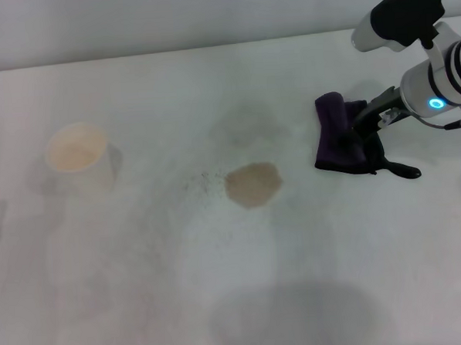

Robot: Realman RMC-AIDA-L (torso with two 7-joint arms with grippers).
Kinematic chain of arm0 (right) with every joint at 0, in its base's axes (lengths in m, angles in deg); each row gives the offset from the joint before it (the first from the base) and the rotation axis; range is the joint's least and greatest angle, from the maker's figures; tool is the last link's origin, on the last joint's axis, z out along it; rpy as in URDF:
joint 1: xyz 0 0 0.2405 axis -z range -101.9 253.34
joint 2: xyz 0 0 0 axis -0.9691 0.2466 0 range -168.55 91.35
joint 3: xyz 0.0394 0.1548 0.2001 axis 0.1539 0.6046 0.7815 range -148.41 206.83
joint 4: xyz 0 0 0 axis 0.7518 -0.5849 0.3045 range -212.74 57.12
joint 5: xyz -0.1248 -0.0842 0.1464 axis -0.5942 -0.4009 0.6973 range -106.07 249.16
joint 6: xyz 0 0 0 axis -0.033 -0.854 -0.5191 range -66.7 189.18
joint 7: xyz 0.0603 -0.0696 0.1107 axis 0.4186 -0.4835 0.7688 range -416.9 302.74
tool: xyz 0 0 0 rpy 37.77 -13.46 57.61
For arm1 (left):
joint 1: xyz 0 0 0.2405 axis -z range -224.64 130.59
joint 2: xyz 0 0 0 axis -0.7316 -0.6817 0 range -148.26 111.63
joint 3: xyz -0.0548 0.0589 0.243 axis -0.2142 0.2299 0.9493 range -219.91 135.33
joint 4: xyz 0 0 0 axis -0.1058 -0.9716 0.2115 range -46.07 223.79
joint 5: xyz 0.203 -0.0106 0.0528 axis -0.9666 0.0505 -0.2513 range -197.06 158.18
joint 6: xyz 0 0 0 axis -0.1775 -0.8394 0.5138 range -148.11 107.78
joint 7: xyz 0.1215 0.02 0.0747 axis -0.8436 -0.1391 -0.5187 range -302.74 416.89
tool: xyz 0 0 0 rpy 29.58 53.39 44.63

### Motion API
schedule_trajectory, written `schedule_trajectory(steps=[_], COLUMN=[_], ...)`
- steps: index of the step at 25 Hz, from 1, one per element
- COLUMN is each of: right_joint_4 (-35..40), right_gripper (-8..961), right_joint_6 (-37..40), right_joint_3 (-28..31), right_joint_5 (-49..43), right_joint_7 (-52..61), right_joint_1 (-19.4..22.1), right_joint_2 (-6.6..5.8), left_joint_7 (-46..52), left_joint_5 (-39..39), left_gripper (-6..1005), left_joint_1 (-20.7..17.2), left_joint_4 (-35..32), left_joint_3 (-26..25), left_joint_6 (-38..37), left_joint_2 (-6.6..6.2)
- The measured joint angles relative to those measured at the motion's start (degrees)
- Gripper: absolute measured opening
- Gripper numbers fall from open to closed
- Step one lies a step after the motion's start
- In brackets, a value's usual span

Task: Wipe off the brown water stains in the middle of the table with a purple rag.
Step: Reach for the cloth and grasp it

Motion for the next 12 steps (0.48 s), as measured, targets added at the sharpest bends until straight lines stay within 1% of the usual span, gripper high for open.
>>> schedule_trajectory(steps=[5,12], right_joint_4=[-1.49,-1.79], right_gripper=[778,475], right_joint_6=[1.92,2.08], right_joint_3=[0.35,0.25], right_joint_5=[-0.02,-0.07], right_joint_7=[0.31,0.24], right_joint_1=[-0.19,-0.36], right_joint_2=[-0.07,-0.09], left_joint_7=[0.00,0.00], left_joint_5=[-0.09,0.18], left_gripper=[887,887], left_joint_1=[0.16,0.23], left_joint_4=[-0.07,-0.17], left_joint_3=[0.00,0.00], left_joint_6=[0.00,0.01], left_joint_2=[0.02,0.03])
